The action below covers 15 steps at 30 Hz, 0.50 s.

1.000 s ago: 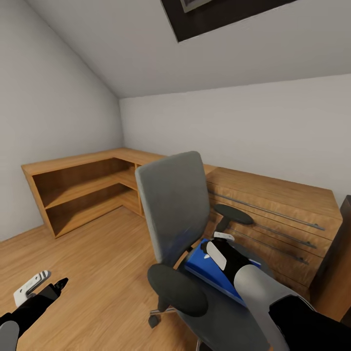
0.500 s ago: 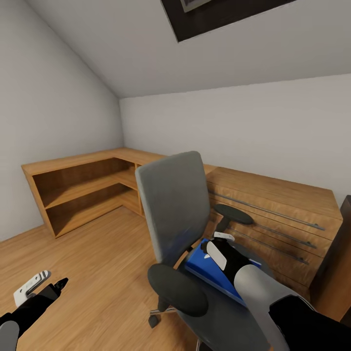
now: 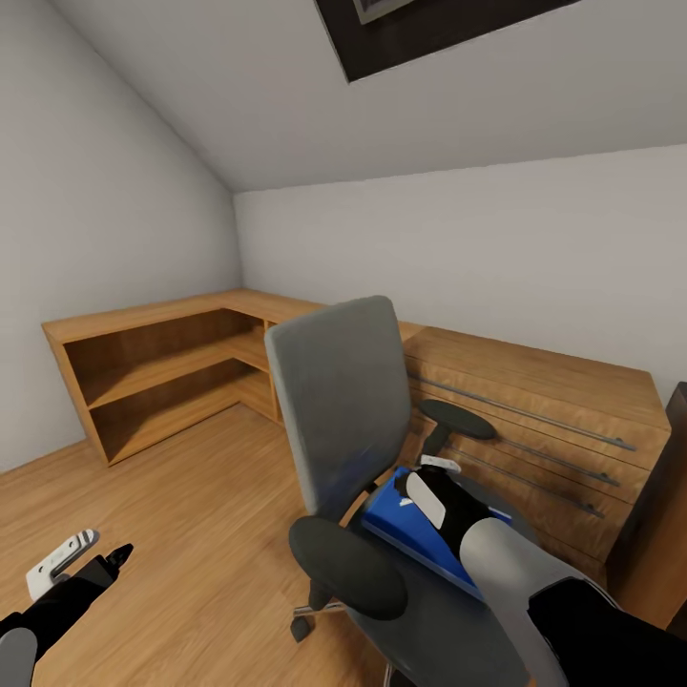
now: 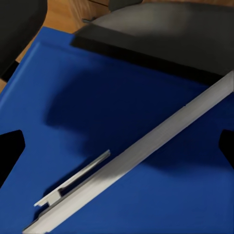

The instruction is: In the bedroom, organize the workspace by keeping the computer under the desk, ensuring the monitor is on the desk, placing the keyboard on the desk next to the monitor, placing the mouse on the desk next to the keyboard, moving the folder from the swivel chair onto the desk next to the mouse, stacking the notebook on top of the folder with the pen on top of the notebook, and positioning the swivel chair next to the desk.

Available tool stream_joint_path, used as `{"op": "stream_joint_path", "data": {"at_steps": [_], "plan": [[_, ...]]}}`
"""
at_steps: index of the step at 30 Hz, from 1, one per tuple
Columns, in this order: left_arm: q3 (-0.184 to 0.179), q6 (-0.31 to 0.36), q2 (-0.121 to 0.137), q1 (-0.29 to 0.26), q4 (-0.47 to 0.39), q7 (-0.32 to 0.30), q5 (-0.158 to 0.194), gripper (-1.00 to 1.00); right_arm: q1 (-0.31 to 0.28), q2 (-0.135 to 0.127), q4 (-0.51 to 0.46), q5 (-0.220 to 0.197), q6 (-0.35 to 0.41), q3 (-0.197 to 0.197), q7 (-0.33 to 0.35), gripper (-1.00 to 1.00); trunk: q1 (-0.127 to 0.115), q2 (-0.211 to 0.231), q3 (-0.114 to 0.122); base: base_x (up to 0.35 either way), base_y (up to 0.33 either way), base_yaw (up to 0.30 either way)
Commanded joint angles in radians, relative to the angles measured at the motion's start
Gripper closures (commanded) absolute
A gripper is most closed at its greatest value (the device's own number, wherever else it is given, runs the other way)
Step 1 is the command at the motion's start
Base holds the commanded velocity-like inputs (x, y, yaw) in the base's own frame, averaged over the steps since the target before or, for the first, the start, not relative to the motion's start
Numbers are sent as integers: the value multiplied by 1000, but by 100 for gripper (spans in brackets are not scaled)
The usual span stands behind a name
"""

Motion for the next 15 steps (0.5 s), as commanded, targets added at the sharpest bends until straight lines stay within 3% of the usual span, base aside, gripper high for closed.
{"op": "stream_joint_path", "data": {"at_steps": [1,15], "plan": [[2,5,0,-1,-1,8,11,-100,-1,-1,-1,-8,5,8,-7,-100,0,-1,-1,0,0,0],[4,6,0,-1,-1,7,11,-100,-1,0,1,-10,66,5,-7,-100,0,-1,-1,0,0,0]]}}
